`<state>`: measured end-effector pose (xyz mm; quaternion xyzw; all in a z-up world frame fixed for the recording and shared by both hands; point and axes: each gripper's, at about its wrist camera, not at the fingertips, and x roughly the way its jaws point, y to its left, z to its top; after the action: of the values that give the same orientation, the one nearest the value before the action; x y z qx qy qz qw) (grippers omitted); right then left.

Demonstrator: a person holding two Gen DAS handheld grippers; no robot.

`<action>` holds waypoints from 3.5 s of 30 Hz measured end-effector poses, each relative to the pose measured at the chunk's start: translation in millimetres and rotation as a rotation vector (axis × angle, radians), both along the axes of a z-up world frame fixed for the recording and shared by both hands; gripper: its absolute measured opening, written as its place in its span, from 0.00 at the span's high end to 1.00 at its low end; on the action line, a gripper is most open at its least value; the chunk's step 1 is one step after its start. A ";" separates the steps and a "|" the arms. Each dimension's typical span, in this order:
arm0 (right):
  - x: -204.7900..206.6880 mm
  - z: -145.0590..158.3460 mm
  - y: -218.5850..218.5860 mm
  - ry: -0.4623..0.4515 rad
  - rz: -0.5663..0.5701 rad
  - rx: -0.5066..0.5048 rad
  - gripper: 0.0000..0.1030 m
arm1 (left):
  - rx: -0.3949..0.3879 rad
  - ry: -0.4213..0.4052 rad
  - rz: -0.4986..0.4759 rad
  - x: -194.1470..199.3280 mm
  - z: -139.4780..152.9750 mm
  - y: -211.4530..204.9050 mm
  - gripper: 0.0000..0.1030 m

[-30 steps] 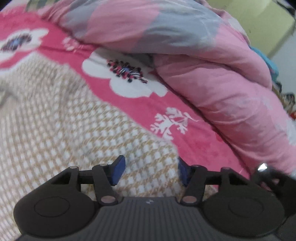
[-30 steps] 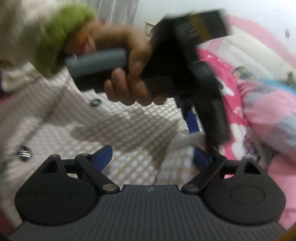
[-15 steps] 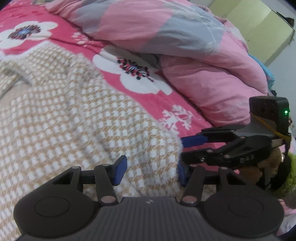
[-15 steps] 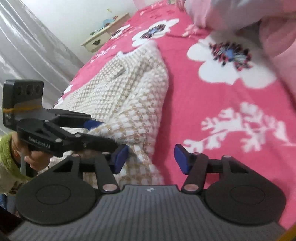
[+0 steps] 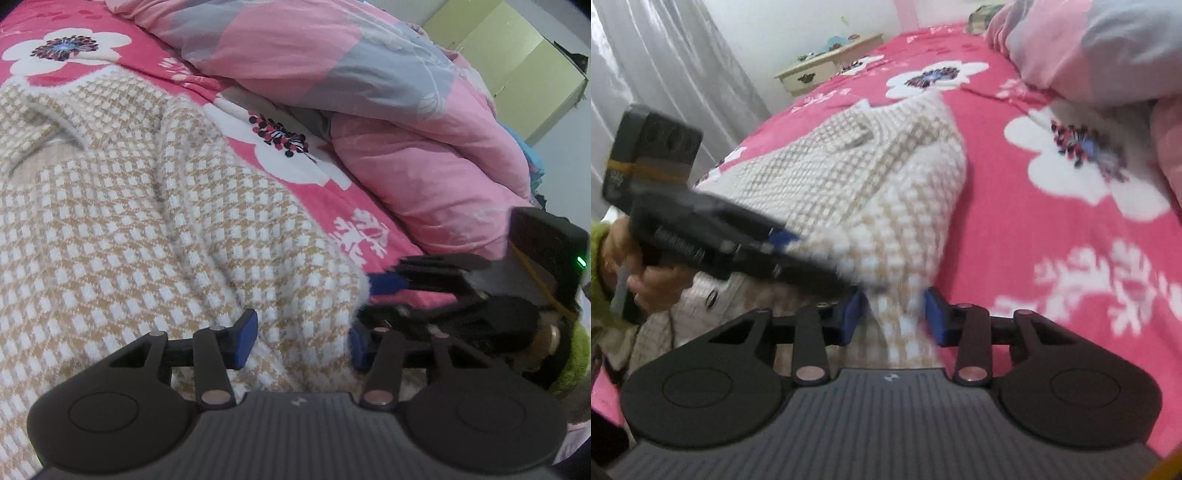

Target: Fold clothes

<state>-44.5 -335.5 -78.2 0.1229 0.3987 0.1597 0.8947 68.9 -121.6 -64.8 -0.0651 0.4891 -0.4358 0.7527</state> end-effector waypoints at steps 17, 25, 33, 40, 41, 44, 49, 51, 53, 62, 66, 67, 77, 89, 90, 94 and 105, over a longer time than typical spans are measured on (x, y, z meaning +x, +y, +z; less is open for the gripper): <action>-20.9 -55.7 -94.9 0.223 -0.279 0.667 0.64 | -0.025 -0.001 0.005 2.6 -4.3 8.5 0.52; -50.0 -1.6 -1.5 0.010 -0.012 0.162 0.77 | -0.038 0.035 0.042 7.5 -1.1 8.2 0.58; -82.7 15.5 73.0 -0.208 0.286 -0.361 0.76 | -0.055 0.065 0.061 11.2 -5.3 12.9 0.60; -70.6 23.0 48.3 -0.109 0.260 -0.096 0.74 | -0.092 0.061 0.078 6.6 8.6 12.3 0.83; -68.2 23.5 44.6 -0.094 0.247 -0.047 0.74 | -0.096 0.043 0.083 4.5 13.2 11.7 0.83; -58.4 28.6 19.9 -0.061 0.200 0.145 0.71 | -0.132 0.029 0.109 3.9 24.7 15.2 0.84; -45.4 5.9 -59.5 -0.015 -0.006 0.565 0.68 | -0.152 0.052 0.140 7.5 31.8 21.8 0.84; -40.1 -10.2 -76.3 0.003 -0.099 0.615 0.68 | -0.140 0.041 0.139 4.8 33.8 22.1 0.84; -33.7 -25.1 -89.9 0.024 -0.178 0.642 0.68 | -0.137 0.036 0.141 3.9 35.3 22.5 0.84; -13.6 -33.7 -36.1 0.081 -0.028 0.482 0.69 | -0.136 0.070 0.172 7.0 32.4 27.5 0.83; -26.2 -16.5 -35.0 0.030 -0.018 0.454 0.69 | -0.135 0.071 0.169 7.4 30.8 27.2 0.83; -28.5 -13.7 -33.9 0.021 -0.023 0.444 0.69 | -0.138 0.071 0.164 7.2 30.7 26.6 0.83; -9.3 -11.2 -19.3 -0.024 -0.113 0.192 0.94 | -0.191 0.069 0.107 1.1 31.4 14.8 0.75; -11.9 12.8 -37.0 -0.258 -0.029 -0.311 0.95 | 0.023 0.026 0.047 -5.1 -0.9 8.2 0.75; -9.7 11.0 -34.1 -0.276 0.012 -0.393 0.95 | 0.034 0.017 0.041 -6.0 -2.4 7.7 0.77; -9.7 -3.5 -10.9 -0.395 0.177 -0.738 0.94 | 0.062 -0.008 0.024 -6.0 -5.4 7.9 0.80; -14.1 -61.2 -2.5 -0.580 0.417 -1.211 0.82 | 0.113 -0.136 -0.014 -15.7 8.8 0.4 0.78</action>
<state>-58.6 -338.1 -139.4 -0.5234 0.1782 0.1044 0.8267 53.2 -121.2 -56.1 0.0109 0.4611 -0.4162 0.7836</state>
